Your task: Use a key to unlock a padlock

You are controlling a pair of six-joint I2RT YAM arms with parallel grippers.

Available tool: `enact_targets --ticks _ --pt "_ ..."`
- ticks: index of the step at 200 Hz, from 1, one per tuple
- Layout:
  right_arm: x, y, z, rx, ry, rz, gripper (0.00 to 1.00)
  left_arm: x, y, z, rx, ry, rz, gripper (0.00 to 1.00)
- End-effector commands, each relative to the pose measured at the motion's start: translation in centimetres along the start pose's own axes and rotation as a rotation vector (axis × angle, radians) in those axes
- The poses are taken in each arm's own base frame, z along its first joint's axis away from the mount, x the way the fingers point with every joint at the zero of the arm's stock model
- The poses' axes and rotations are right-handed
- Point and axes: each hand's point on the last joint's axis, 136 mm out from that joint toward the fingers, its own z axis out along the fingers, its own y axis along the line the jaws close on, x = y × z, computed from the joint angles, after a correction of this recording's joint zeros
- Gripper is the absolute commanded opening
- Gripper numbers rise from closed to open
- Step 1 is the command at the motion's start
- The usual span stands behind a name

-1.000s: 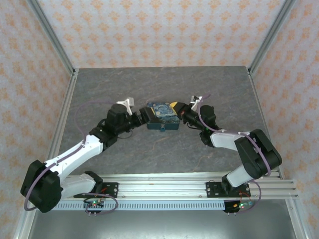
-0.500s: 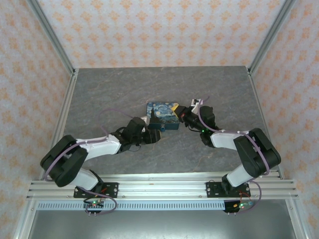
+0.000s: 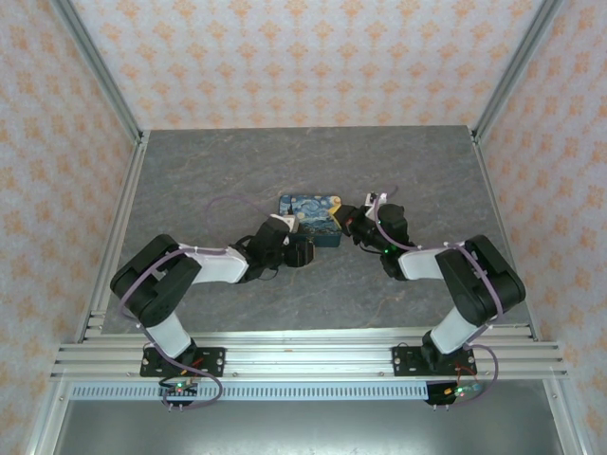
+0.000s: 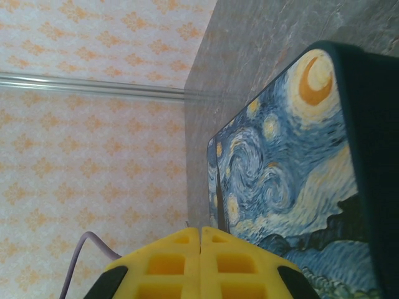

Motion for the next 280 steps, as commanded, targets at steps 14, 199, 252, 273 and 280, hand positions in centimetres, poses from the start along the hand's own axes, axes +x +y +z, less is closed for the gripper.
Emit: enact_targets --ticks 14,199,252,273,280 --pt "-1.2 1.2 0.5 -0.061 -0.024 -0.014 0.0 -2.1 -0.5 0.7 -0.007 -0.088 0.076 0.56" --pt "-3.0 -1.0 2.2 -0.053 -0.034 0.043 0.0 -4.2 -3.9 4.3 0.093 -0.119 0.123 0.54" --pt "-3.0 -1.2 2.3 -0.045 -0.032 0.043 0.0 -4.8 -5.0 4.1 0.136 -0.141 0.087 0.54" --pt "-2.9 -1.2 2.3 -0.044 -0.031 0.044 0.0 -4.7 -4.2 4.5 0.097 -0.14 0.082 0.54" --pt "-3.0 -1.2 2.3 -0.045 -0.034 0.046 0.0 -4.6 -4.0 4.6 0.084 -0.139 0.081 0.54"
